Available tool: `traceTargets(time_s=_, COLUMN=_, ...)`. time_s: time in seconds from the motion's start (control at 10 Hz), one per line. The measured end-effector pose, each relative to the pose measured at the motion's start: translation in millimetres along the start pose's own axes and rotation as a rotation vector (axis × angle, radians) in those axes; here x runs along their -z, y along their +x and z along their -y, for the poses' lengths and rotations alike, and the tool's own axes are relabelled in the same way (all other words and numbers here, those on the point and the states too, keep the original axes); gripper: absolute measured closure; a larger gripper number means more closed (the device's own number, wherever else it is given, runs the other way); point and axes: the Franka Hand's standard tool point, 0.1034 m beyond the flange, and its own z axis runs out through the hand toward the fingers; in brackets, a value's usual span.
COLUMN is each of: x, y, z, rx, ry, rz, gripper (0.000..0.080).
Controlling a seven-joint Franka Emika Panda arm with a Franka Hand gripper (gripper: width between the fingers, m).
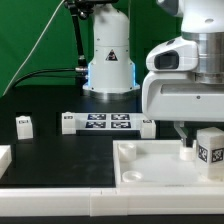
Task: Assemble one leg
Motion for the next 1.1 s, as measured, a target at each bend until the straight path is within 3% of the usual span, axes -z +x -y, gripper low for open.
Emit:
traceTargets(time_s=0.3, x=-1.3, y=-0.2, z=-1.0, rx=0.351, ry=-0.024, rz=-0.001, gripper=0.0151)
traceTargets(time_s=0.5, x=-1.2, y=0.4, z=-1.9, rx=0.433, ry=-0.024, rz=-0.001, gripper=0.0151)
traceTargets(time_s=0.8, x=-1.3, y=0.7, z=-2.6, rx=0.432, ry=-0.024, rz=-0.001, gripper=0.0507)
traceTargets(time_s=1.1, x=-1.4, y=0.7, z=-2.8, rx=0.384, ry=-0.024, rz=-0.002, gripper=0.0506)
